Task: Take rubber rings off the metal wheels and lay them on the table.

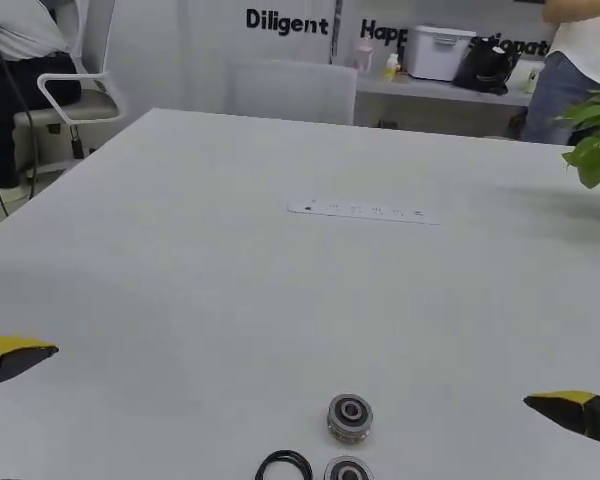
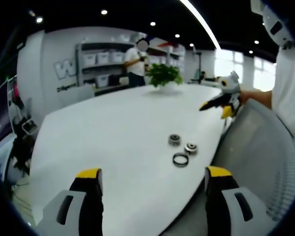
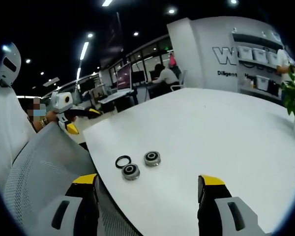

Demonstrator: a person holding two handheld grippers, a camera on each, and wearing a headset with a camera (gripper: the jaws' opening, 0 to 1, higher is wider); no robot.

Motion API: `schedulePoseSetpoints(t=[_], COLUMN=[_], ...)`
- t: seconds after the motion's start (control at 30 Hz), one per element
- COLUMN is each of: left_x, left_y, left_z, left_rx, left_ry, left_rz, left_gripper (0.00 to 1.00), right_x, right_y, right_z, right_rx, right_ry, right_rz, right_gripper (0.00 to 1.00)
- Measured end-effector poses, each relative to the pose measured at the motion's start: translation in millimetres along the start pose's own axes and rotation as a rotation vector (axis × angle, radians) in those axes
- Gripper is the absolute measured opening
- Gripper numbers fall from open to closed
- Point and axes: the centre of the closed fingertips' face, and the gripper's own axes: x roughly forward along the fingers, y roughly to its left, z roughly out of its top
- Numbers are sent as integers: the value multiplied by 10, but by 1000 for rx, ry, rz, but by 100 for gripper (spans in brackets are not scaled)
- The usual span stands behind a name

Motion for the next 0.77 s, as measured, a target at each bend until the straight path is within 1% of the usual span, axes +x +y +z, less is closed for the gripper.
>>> schedulePoseSetpoints(t=[0.13, 0.27, 0.33, 0.43, 0.53, 0.63, 0.77], left_x=[-12, 7, 20, 38, 51, 69, 95], left_y=[12, 16, -15, -39, -53, -67, -118], left_z=[-15, -8, 8, -8, 4, 18, 19], left_rx=[-5, -23, -21, -20, -15, -15, -11], left_ry=[-4, -8, -10, 1, 3, -1, 9], left_rz=[6, 16, 7, -6, -10, -17, -30], left_gripper=[86, 85, 85, 85, 85, 85, 85], right_x=[-30, -60, -65, -71, -83, -93, -113], right_y=[-25, -21, -25, -26, -12, -9, -4], right_z=[-79, -155, -201, -267, -289, -325, -345], right_rx=[12, 33, 34, 26, 23, 27, 34], right_ry=[13, 30, 45, 67, 70, 80, 85], right_rz=[-14, -14, -20, -32, -35, -37, -38], right_gripper=[83, 84, 84, 83, 81, 81, 81])
